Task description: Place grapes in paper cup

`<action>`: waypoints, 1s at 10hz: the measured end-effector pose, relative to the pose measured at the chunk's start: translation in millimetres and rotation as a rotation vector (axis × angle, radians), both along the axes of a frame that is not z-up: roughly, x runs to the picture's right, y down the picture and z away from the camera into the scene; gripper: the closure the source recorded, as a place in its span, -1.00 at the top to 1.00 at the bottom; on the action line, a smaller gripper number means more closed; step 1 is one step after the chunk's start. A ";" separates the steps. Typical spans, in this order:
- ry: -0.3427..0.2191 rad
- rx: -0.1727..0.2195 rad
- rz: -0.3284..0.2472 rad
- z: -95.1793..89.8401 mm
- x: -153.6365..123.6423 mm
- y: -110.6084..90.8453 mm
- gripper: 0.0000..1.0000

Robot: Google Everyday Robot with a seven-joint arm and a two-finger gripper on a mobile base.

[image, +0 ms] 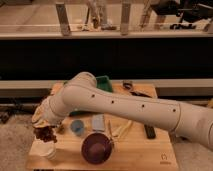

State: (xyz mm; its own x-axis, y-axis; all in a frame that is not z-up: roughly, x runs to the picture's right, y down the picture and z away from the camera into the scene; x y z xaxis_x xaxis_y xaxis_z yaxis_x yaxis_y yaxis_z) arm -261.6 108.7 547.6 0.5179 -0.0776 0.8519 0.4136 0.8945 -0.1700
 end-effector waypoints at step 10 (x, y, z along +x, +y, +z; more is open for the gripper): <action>-0.089 -0.044 -0.035 -11.4 -30.6 12.8 -1.00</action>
